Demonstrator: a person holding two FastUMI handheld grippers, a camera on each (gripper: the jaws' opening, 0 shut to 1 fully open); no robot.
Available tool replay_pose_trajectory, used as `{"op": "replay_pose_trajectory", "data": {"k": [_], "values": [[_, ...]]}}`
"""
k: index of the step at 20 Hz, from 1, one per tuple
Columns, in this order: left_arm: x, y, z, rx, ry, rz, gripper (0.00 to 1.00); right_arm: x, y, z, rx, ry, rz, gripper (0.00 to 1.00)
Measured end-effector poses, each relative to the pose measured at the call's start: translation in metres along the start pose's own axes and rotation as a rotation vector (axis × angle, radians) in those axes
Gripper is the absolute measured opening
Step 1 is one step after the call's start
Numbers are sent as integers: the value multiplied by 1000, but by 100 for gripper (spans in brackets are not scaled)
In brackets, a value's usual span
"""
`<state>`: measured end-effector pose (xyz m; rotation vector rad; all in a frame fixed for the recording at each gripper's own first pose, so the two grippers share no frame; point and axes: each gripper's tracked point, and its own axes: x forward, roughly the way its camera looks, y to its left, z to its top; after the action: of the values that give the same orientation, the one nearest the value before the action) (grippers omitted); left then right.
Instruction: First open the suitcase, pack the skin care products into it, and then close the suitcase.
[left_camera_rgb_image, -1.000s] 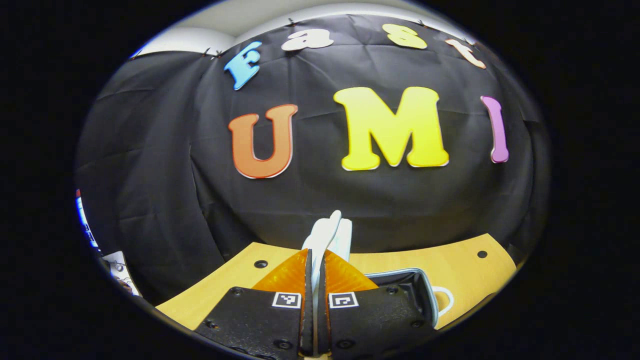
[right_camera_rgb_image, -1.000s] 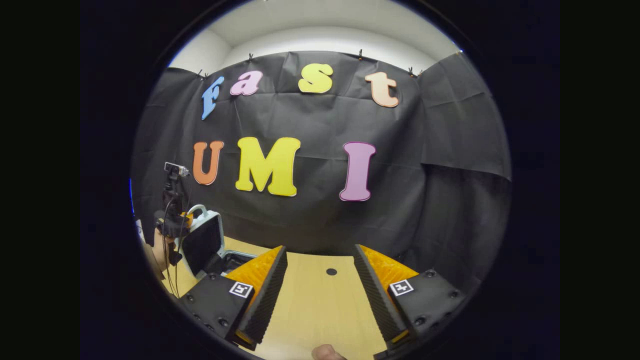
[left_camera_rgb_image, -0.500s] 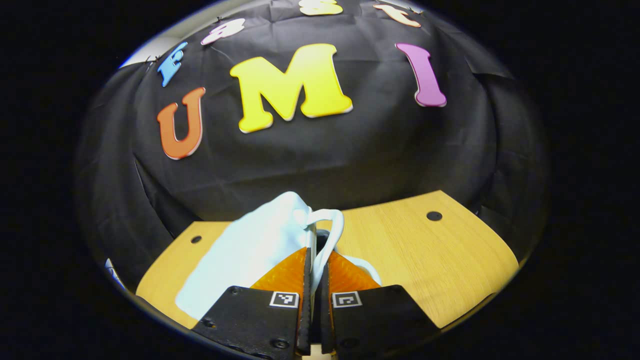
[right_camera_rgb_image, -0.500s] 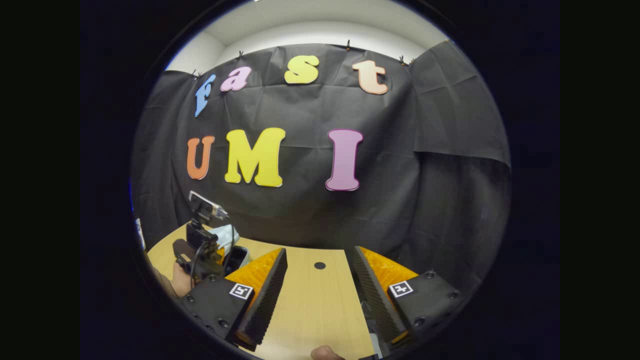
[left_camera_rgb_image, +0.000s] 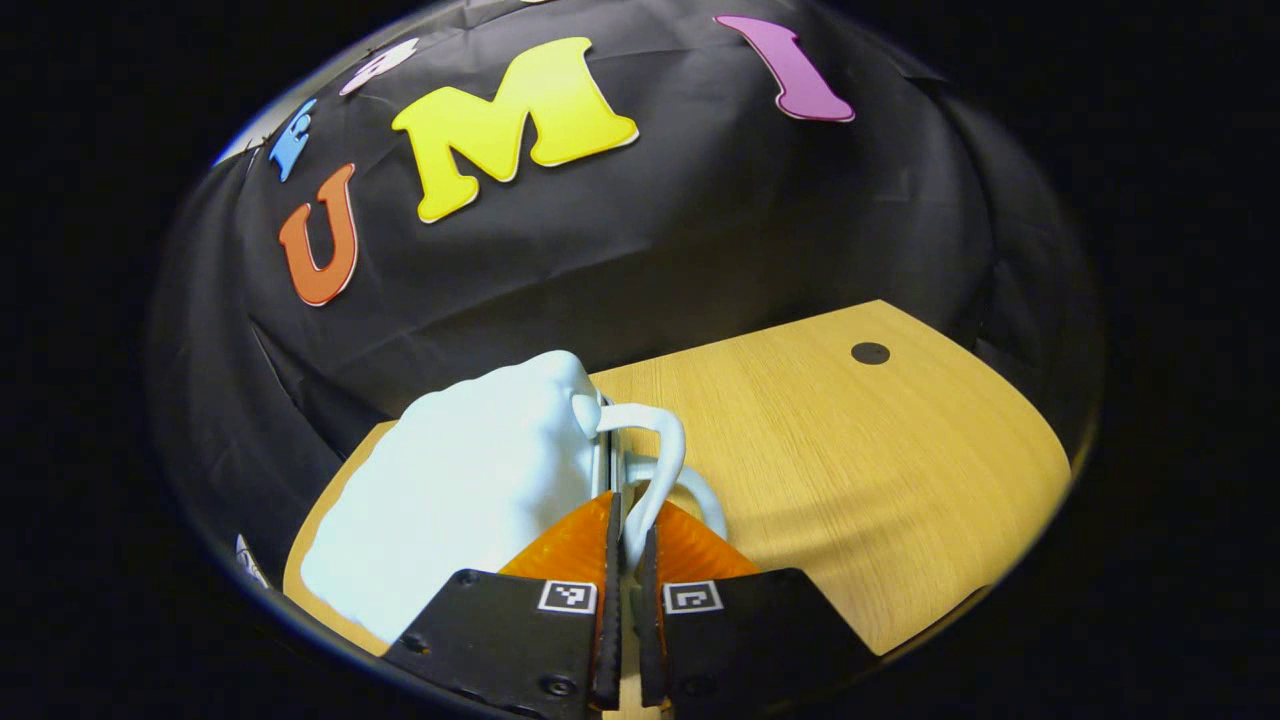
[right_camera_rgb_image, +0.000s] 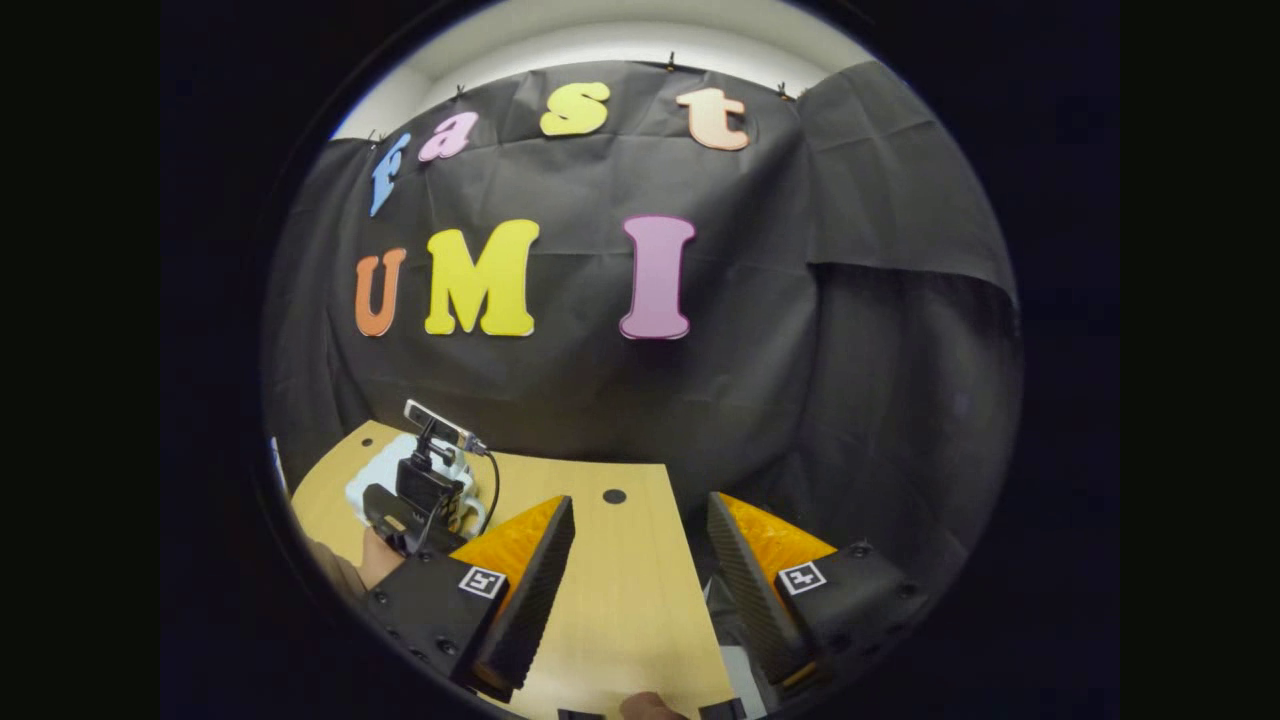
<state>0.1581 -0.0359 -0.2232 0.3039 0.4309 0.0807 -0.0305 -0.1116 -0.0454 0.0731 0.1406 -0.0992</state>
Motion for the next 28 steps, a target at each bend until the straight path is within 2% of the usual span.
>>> {"op": "replay_pose_trajectory", "data": {"k": [3, 5, 6, 7, 8, 9, 11, 12, 14, 16, 18, 20, 24, 28], "values": [[3, -5, -3, 51, 25, 6, 13, 5, -3, -6, 16, 21, -14, 80], [2, -14, -5, 55, 41, -36, 21, 9, -2, -5, 26, 24, -23, 80], [0, -20, -8, 54, 63, -58, 35, 13, 0, -7, 26, 26, -26, 80], [-4, -22, -5, 36, 59, -65, 42, 14, 3, -6, 21, 28, -26, 80], [-8, -23, 2, 14, 43, -72, 58, 13, 5, -5, 17, 25, -30, 80], [-17, -18, 12, 0, 25, -75, 65, 14, 9, -3, 17, 19, -29, 80], [-33, 2, 40, -13, -40, -75, 92, 15, 21, 2, 16, 7, -34, 80], [-50, 11, 55, -33, -79, -80, 99, 15, 27, 4, 14, 0, -41, 80], [-82, 32, 80, -84, -146, -105, 98, 10, 44, 12, 5, -21, -61, 79], [-118, 71, 96, -127, -203, -88, 99, 2, 64, 22, 4, -39, -81, 80], [-150, 102, 113, -219, -282, -142, 99, -6, 93, 32, 13, -61, -69, 80], [-178, 146, 121, -238, -336, -130, 99, -10, 121, 39, 11, -84, -58, 80], [-216, 222, 105, -203, -386, -32, 99, -11, 190, 40, 4, -83, 7, 80], [-232, 259, 75, -249, -346, -14, 99, -15, 253, 45, -14, -85, 80, 80]]}}
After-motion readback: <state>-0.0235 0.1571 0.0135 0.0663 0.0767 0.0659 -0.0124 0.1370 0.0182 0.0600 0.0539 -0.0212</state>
